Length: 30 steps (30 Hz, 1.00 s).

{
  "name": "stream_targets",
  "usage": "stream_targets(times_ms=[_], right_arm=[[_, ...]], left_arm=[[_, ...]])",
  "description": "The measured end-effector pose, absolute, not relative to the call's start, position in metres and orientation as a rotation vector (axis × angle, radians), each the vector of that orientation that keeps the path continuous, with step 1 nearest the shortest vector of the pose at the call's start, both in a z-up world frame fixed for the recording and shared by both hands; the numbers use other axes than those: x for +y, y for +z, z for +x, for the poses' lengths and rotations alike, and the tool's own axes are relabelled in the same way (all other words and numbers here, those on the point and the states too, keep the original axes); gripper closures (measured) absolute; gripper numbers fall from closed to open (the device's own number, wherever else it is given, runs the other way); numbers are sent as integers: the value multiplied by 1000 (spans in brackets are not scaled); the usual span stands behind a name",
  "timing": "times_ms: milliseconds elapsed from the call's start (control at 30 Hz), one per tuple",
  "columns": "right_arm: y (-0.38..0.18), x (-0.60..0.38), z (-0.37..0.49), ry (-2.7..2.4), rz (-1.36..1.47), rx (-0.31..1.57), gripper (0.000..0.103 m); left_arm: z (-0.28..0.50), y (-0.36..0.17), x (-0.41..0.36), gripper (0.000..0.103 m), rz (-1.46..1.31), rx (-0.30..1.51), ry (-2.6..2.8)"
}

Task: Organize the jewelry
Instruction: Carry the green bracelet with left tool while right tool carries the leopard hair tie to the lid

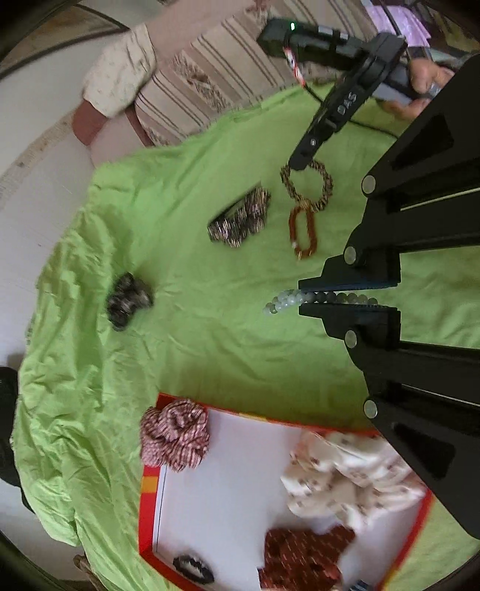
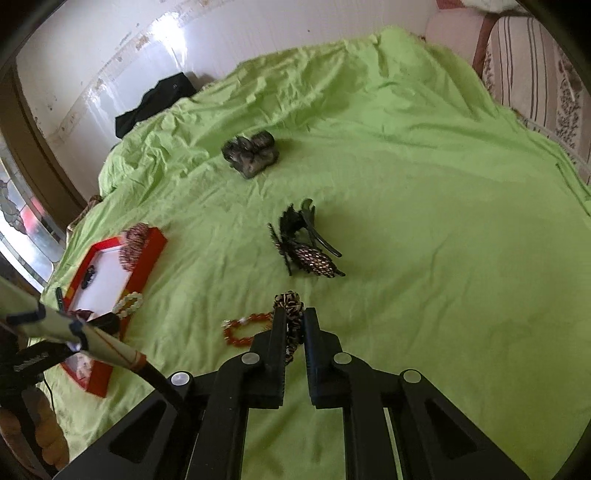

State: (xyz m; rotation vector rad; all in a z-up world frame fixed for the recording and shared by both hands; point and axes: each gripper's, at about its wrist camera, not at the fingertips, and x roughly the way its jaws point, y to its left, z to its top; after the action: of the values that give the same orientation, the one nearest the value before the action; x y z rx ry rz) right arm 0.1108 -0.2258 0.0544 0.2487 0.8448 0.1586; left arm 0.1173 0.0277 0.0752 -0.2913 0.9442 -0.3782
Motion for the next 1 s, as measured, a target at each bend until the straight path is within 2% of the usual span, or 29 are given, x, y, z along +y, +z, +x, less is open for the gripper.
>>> stream_targets(times_ms=[400, 700, 1000], right_arm=[[103, -175, 78, 221, 170, 795, 93], [119, -108, 84, 288, 68, 803, 93], [117, -23, 122, 406, 21, 847, 93]], left_arm=[[78, 130, 113, 98, -367, 812, -316], [105, 123, 192, 98, -401, 782, -203], [141, 89, 258, 98, -505, 783, -131]])
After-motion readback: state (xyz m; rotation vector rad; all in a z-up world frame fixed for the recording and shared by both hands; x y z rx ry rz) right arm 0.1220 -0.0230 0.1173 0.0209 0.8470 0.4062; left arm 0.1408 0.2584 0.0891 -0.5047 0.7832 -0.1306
